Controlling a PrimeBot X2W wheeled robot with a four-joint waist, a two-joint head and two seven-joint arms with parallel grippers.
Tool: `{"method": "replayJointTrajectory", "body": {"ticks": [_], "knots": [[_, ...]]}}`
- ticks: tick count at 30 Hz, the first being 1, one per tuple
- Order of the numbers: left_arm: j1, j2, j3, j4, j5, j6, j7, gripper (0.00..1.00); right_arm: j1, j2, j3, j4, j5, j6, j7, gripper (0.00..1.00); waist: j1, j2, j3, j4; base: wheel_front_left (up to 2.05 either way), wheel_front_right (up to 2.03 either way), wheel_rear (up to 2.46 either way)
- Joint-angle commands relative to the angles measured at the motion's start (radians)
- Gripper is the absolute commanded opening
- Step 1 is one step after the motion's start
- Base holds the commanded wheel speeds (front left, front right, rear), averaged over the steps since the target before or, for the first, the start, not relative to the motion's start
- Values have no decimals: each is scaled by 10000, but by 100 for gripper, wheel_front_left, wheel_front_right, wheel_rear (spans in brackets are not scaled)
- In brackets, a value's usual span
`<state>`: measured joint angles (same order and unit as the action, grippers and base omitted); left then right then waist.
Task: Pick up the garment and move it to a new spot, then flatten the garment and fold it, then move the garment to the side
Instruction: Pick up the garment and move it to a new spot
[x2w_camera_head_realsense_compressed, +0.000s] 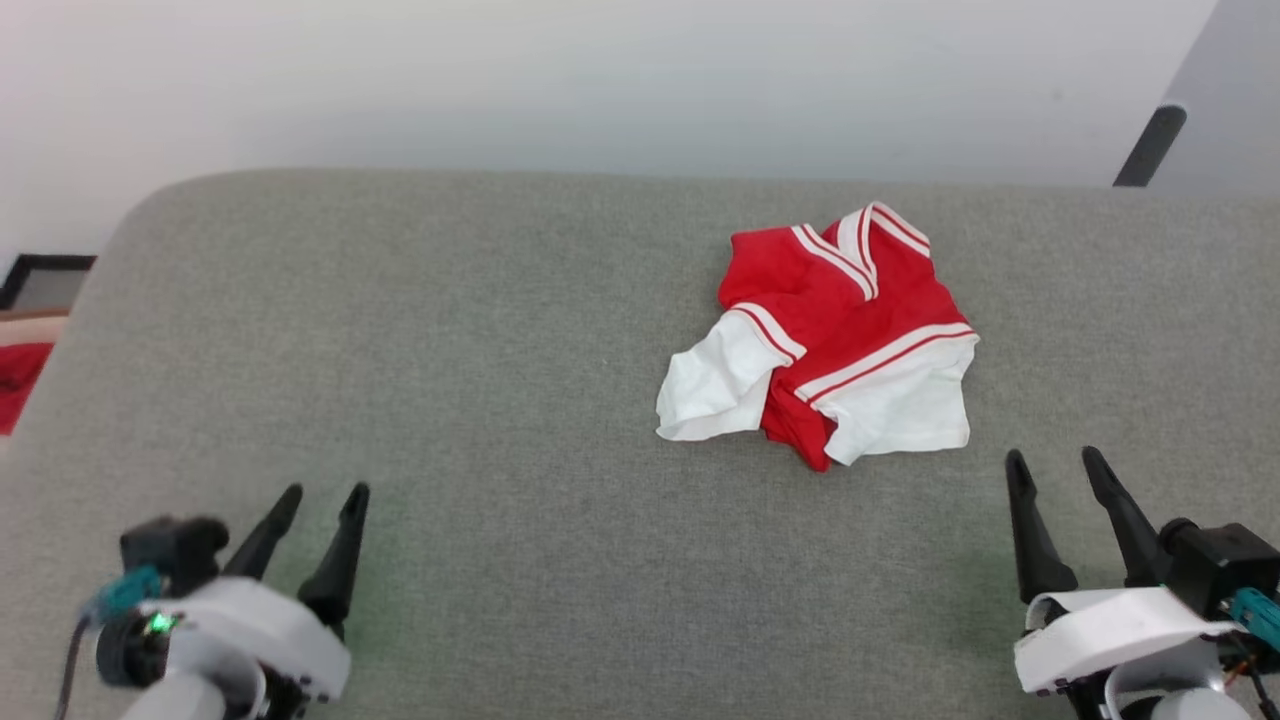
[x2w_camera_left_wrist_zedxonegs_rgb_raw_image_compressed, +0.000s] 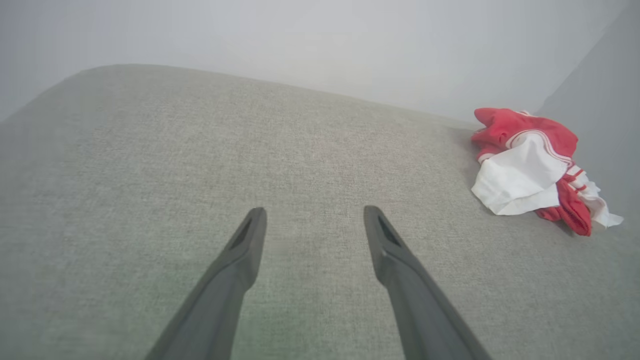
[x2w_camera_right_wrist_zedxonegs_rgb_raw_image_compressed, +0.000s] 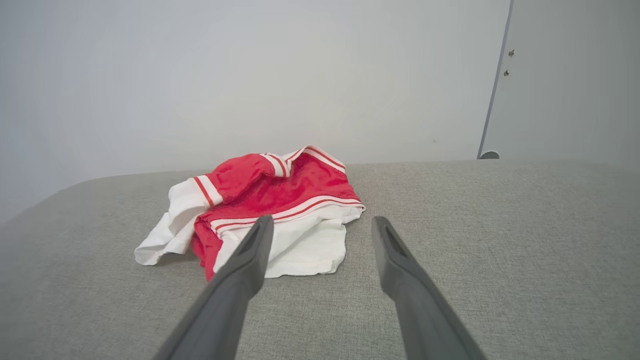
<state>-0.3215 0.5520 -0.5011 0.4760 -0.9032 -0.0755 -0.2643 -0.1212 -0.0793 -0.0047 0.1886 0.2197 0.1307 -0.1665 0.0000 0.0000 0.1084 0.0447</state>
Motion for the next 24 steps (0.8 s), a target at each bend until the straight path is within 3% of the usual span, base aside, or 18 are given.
{"method": "replayJointTrajectory", "body": {"ticks": [1,8,14,24], "knots": [[365,-93,327,-191,289,65,7,100,150,-36,-74,-101,-23,1,34,100,0,0,-176,56,0,0,0],[2133,-662,2755,-1663,2432,146,7,100,297,-86,-144,-395,56,1,145,100,0,0,-305,-169,0,0,0],[2972,-1340,4365,-2803,3922,-149,6,100,170,-67,-74,-488,89,1,29,100,0,0,-329,-328,0,0,0],[3531,-2064,5225,-3104,5060,-496,6,100,125,124,-113,-382,236,1,-182,100,0,0,-336,-536,0,0,0]]}}
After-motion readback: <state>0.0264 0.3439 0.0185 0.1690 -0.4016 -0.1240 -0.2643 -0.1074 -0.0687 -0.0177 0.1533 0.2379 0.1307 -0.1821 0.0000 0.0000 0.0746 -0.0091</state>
